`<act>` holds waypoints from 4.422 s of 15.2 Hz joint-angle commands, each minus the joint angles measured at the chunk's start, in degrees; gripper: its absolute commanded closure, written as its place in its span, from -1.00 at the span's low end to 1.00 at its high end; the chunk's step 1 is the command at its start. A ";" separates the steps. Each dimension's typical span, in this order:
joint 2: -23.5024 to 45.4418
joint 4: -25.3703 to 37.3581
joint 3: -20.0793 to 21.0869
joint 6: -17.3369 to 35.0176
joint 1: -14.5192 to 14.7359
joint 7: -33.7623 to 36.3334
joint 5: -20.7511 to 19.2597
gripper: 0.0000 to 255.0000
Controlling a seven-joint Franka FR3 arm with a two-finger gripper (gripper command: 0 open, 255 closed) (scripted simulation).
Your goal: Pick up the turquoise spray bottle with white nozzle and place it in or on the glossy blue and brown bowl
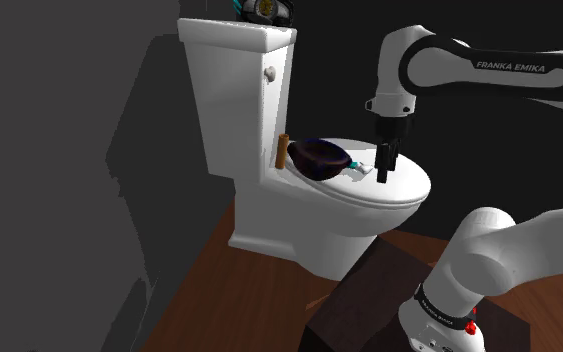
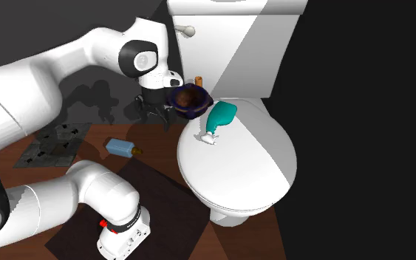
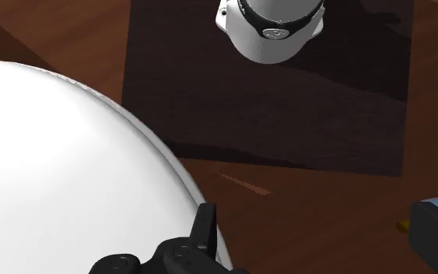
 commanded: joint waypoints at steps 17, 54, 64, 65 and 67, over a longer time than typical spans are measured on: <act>23.11 9.17 -13.02 26.75 -2.90 -12.15 -0.74 -1.00; 25.39 12.51 -13.90 26.81 -2.72 -13.10 0.21 1.00; 24.95 19.81 -13.50 19.09 -2.56 -12.60 0.25 1.00; 24.98 20.61 -13.47 18.33 -2.54 -12.56 0.27 1.00; 25.07 22.23 -13.42 16.80 -2.49 -12.50 0.31 1.00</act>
